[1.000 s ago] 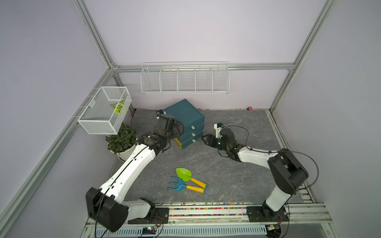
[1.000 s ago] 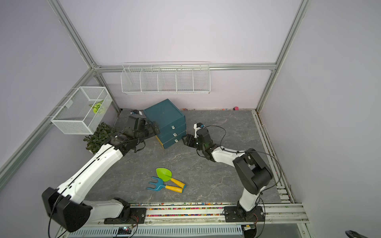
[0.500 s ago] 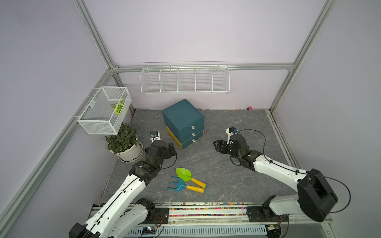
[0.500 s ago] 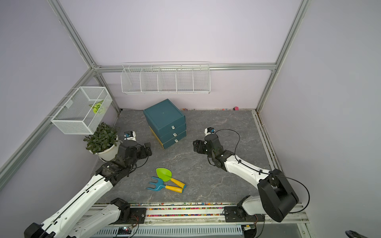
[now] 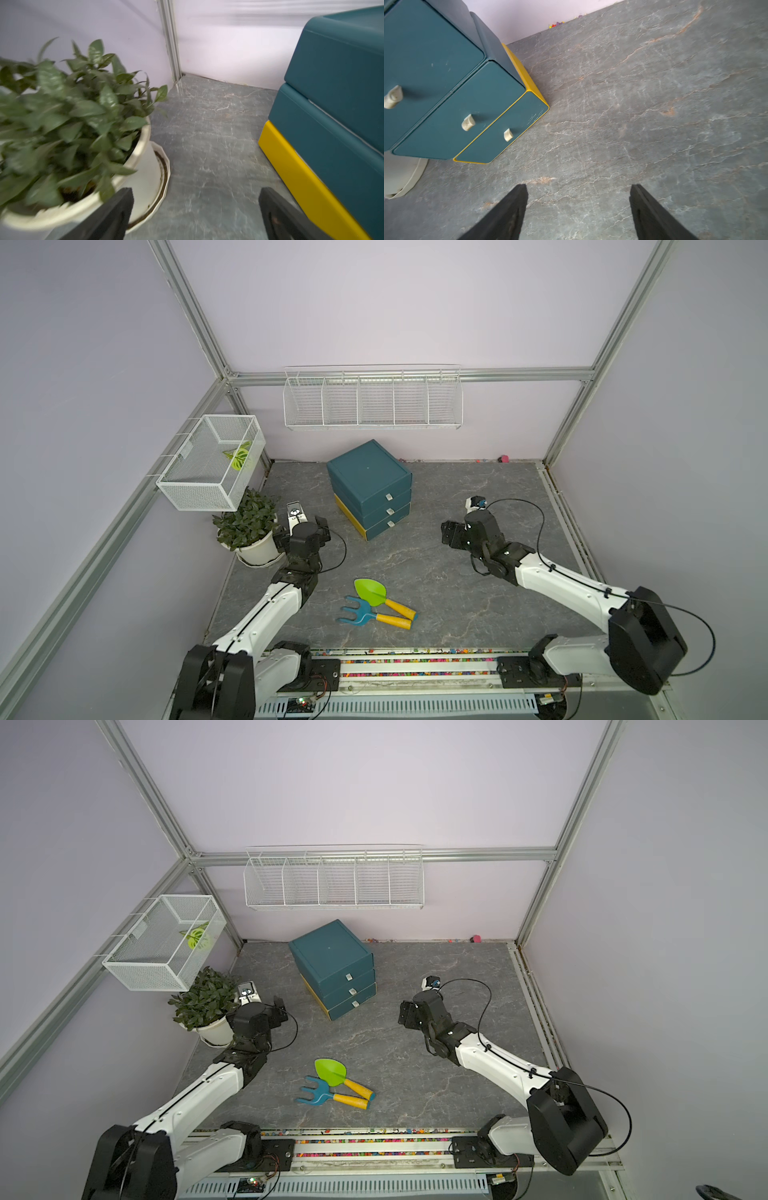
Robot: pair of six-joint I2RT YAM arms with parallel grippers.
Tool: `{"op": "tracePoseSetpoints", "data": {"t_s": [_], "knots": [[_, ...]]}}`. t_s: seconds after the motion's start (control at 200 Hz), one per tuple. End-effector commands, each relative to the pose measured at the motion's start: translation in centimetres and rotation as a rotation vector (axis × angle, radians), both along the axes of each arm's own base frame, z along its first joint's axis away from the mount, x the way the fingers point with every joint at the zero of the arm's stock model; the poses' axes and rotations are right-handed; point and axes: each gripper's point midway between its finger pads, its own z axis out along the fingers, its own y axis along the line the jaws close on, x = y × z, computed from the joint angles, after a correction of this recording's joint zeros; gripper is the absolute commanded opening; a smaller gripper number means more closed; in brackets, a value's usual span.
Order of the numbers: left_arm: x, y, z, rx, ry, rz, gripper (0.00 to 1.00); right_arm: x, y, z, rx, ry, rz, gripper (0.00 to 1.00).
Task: Place the transparent tape into the drawer according to color
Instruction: Reset both arms
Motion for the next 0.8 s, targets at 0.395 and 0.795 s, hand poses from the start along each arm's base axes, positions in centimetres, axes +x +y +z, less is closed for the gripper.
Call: {"op": "tracePoseSetpoints", "data": {"t_s": [0.395, 0.795], "knots": [[3.1, 1.7, -3.8, -0.049, -0.093, -0.057, 0.97, 0.1, -2.5, 2.3, -0.090, -0.088, -0.056, 0.85], [2.9, 2.2, -4.8, -0.087, -0.105, -0.073, 1.00, 1.2, -4.2, 2.1, -0.214, -0.060, -0.130, 0.99]]}}
